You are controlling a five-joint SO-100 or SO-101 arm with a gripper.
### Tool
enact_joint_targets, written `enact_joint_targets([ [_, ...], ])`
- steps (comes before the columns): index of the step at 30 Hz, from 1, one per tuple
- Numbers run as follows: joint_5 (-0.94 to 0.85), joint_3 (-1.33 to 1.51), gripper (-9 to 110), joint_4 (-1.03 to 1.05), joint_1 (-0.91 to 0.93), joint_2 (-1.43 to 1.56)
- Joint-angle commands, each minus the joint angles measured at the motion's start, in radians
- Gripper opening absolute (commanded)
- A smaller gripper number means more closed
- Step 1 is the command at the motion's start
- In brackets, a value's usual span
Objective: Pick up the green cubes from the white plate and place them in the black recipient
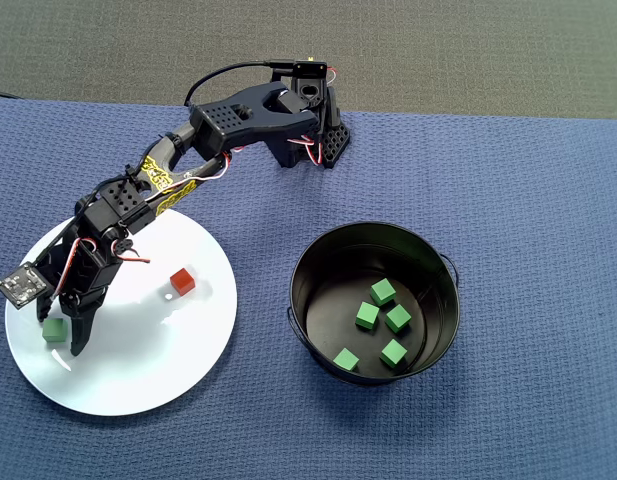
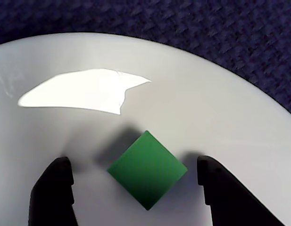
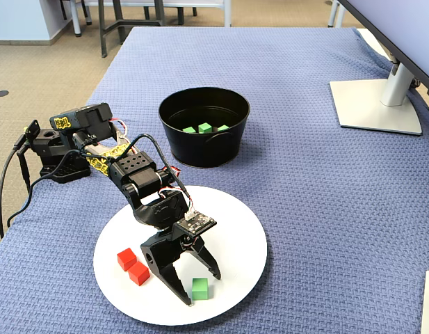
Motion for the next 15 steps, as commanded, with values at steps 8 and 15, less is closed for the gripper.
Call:
enact_joint_targets([
  [8,0.006,-0.103,27,-0.048,-0.015,-0.011],
  [15,0.018,-0.109,23,-0.029,-0.018,-0.015],
])
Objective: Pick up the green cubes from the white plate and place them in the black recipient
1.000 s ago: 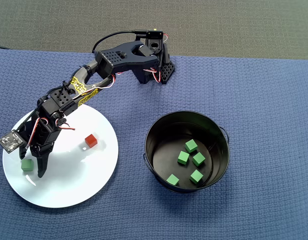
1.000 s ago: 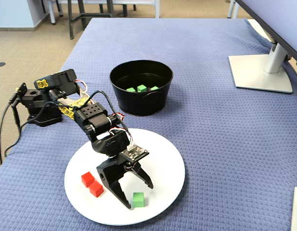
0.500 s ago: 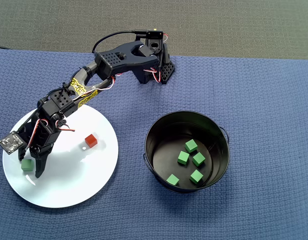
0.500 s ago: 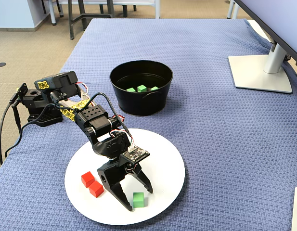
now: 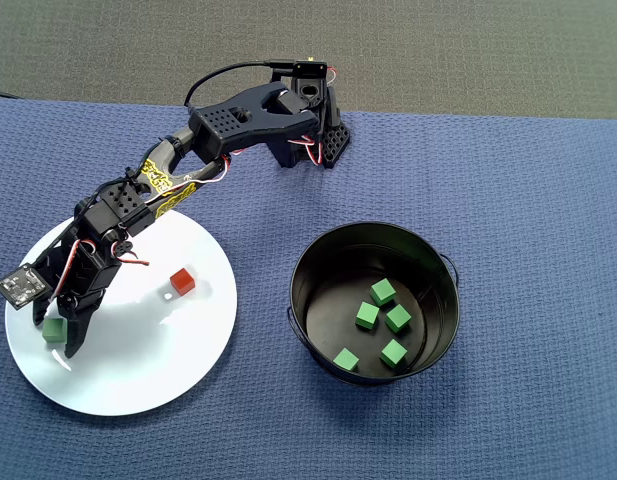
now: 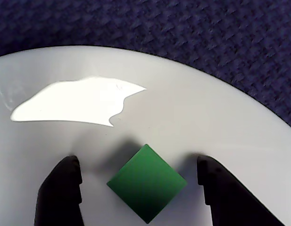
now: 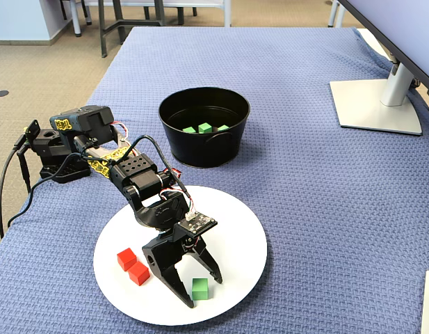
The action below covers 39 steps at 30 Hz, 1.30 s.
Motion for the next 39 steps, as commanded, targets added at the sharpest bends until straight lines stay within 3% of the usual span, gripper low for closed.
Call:
enact_joint_targets([
  [1,0.020,-0.061,22,-0.008,-0.018,0.021],
  [39,0.035,0.092,3,0.015,-0.023,0.130],
])
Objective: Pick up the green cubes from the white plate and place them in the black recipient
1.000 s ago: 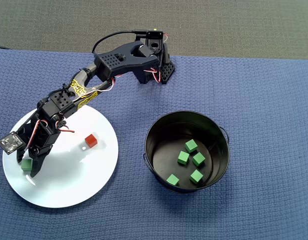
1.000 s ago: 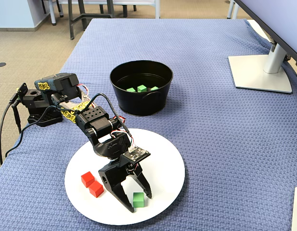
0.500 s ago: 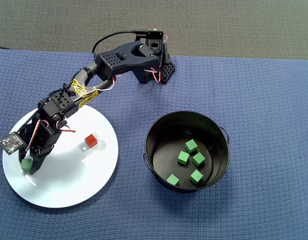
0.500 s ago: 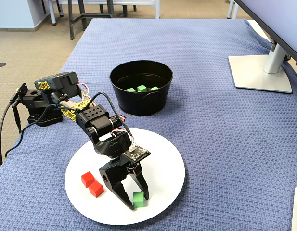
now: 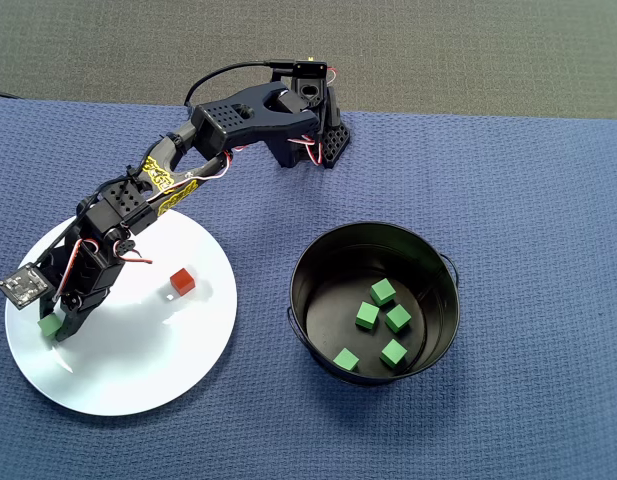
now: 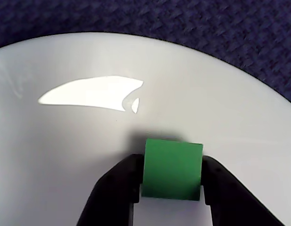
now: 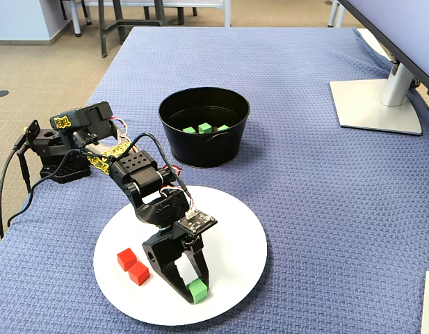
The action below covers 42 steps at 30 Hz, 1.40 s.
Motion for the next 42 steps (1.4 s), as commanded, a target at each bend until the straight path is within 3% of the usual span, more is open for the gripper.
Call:
enact_joint_targets([
  [1,0.017,0.009,3,0.003,-0.015,0.084],
  [14,0.048,0.041,0,-0.041,-0.014,0.101],
  [27,0.216,0.236,0,0.104,-0.057,0.561],
  [31,0.376,0.414,0,0.130,-0.115,0.813],
  [34,0.594,0.565,0,0.132,-0.170,1.009],
  [42,1.155,0.719,0,0.460,-0.407,1.394],
])
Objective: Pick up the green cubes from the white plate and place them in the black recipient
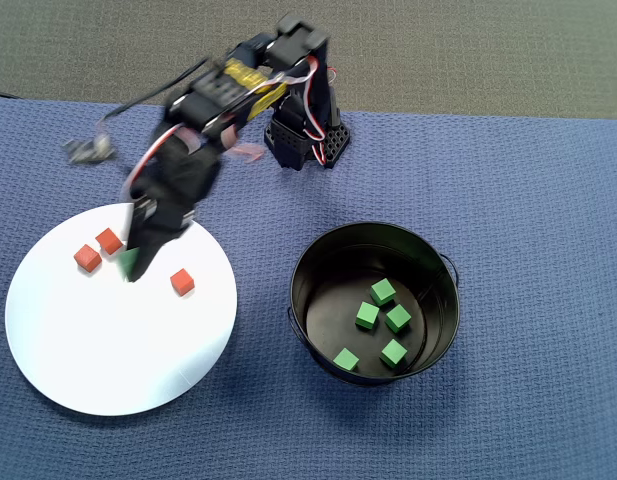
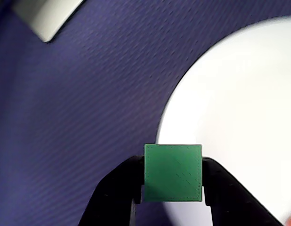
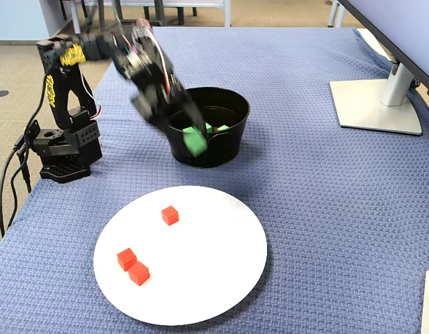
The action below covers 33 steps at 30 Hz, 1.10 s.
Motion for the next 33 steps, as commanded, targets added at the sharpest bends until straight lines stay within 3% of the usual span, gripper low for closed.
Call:
enact_joint_targets([
  [1,0.311,0.005,0,0.186,-0.158,0.224],
  [6,0.571,0.101,0,0.284,-0.407,0.311],
  [13,0.831,0.173,0,0.241,-0.686,0.189],
  [20,0.905,0.127,0,0.179,-0.772,-0.035],
  [27,0.890,0.153,0,0.133,-0.802,-0.069],
  [29,0.865,0.153,10,0.137,-0.816,-0.061],
  [31,0.827,0.172,31,0.138,-0.831,-0.038],
  [33,0.815,0.195,35,0.140,-0.827,0.003],
])
